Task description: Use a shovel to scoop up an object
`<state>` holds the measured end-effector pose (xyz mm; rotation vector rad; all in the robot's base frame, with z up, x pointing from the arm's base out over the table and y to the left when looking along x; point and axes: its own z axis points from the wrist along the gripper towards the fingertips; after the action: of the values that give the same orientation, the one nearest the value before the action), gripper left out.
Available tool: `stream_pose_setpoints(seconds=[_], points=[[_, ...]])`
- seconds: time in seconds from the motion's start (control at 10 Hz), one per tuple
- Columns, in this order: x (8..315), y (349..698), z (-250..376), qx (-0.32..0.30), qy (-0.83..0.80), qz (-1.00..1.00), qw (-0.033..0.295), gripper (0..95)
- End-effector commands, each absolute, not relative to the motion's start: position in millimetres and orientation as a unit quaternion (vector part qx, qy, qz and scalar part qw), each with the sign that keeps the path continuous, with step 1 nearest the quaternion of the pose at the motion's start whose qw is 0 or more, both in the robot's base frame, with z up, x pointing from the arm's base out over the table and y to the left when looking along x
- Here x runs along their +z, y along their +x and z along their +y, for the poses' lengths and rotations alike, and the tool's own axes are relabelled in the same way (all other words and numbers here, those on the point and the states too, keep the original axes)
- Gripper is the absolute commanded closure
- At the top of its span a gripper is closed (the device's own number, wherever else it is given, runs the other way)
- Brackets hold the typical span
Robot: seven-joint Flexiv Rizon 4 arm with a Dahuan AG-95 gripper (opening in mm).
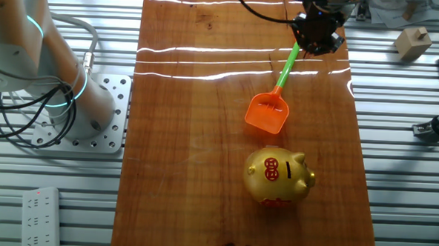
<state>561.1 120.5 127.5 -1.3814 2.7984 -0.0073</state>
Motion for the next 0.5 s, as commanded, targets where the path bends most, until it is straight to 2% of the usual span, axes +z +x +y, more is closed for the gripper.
stream_pose_setpoints(seconds=[0.1,0.3,0.5], points=[[128.2,559.1,119.7,0.0,-0.445,0.895,0.017,95.0],[128.2,559.1,119.7,-0.002,-0.485,0.875,0.01,95.0],[128.2,559.1,119.7,0.025,-0.532,0.846,-0.02,95.0]])
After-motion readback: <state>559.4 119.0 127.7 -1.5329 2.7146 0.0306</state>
